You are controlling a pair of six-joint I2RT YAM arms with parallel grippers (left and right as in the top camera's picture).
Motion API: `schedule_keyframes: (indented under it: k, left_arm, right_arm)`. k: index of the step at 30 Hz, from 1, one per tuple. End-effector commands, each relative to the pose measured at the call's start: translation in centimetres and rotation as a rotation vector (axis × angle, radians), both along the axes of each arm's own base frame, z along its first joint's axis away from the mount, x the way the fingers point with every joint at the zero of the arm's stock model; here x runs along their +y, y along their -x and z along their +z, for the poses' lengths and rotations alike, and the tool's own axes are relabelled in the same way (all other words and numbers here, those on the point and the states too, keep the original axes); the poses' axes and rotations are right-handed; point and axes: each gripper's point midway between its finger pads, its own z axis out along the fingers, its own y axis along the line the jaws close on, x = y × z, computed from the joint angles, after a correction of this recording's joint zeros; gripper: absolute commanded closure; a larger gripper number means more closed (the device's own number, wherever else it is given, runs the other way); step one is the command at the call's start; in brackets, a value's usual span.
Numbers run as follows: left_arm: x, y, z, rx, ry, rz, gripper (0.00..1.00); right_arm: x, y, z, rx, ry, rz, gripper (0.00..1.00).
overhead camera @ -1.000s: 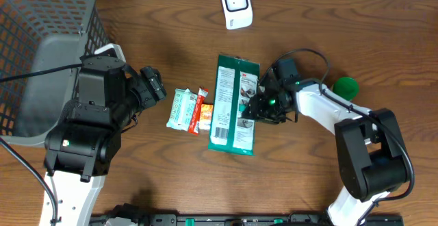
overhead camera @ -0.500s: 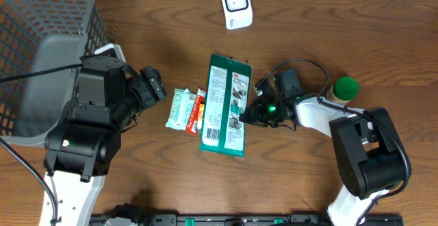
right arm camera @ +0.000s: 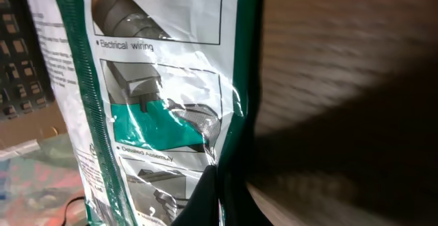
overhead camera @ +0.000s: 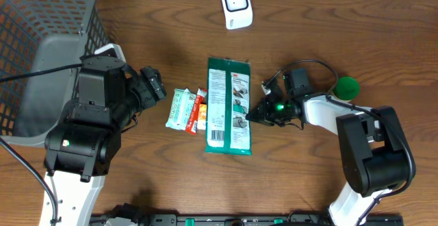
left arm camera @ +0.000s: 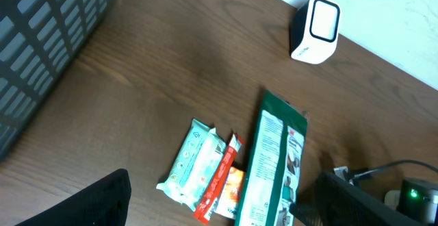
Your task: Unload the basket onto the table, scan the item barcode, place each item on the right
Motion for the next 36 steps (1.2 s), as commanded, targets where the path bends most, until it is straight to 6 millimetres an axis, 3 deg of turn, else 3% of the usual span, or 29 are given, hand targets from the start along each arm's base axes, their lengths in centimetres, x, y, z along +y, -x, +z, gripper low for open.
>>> schedule_keyframes:
  k: [1, 36]
  left_arm:
    - [0.4, -0.1, 0.6, -0.018, -0.021, 0.004, 0.14]
    - [0.4, -0.1, 0.6, -0.018, -0.021, 0.004, 0.14]
  right_arm:
    - [0.0, 0.6, -0.2, 0.03, -0.025, 0.005, 0.99]
    - [-0.2, -0.6, 0.0, -0.042, -0.024, 0.012, 0.99]
